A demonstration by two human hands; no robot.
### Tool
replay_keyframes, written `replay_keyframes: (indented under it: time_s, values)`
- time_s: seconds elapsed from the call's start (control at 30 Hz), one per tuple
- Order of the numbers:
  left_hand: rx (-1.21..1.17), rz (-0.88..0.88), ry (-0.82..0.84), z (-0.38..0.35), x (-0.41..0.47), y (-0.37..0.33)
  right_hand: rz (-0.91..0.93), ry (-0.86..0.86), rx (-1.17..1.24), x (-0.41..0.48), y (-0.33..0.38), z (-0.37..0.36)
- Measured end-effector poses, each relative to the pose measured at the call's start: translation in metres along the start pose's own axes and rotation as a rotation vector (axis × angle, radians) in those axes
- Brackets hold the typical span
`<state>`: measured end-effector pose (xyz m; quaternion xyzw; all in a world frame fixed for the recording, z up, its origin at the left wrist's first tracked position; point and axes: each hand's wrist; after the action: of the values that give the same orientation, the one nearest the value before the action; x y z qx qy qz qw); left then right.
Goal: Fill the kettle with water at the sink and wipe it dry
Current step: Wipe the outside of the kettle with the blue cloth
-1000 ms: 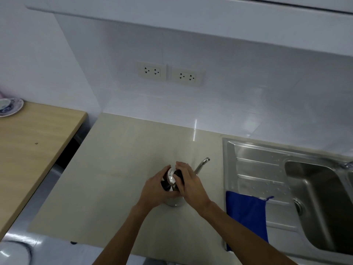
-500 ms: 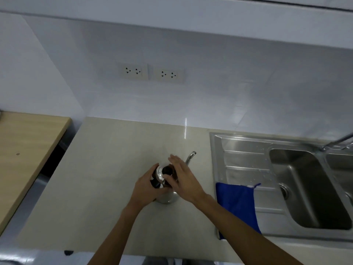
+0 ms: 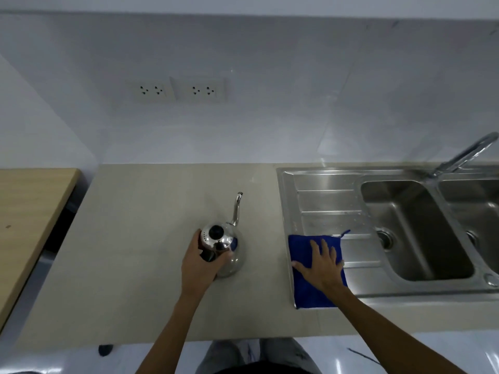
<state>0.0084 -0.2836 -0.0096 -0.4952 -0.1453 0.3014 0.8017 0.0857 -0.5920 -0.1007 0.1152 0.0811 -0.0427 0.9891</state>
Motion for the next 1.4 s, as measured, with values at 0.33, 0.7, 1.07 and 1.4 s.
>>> replay_keyframes:
  time_s: [0.33,0.7,1.07,1.4]
  values:
    - [-0.115,0.119,-0.092,-0.019,-0.042,-0.018,-0.02,-0.034,-0.08,-0.021,-0.018,-0.043]
    - [-0.012,0.096,-0.042,0.016,-0.006,-0.026,-0.015,-0.197,-0.046,-0.026,0.014,-0.051]
    - [0.091,-0.182,0.35,0.002,0.051,-0.026,-0.015,-0.235,0.974,-0.052,0.165,0.024]
    - [0.012,-0.206,0.247,-0.015,0.045,-0.004,-0.166,-0.281,1.003,-0.073,0.207,-0.018]
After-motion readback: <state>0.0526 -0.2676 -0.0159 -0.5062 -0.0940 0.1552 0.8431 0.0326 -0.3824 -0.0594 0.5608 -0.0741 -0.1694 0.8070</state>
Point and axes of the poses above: each hand's wrist, its own x-axis towards the middle knuckle, its own z-axis out of the back of the hand, y = z × x, and after that the axes turned 14 degrees about -y, right-handed
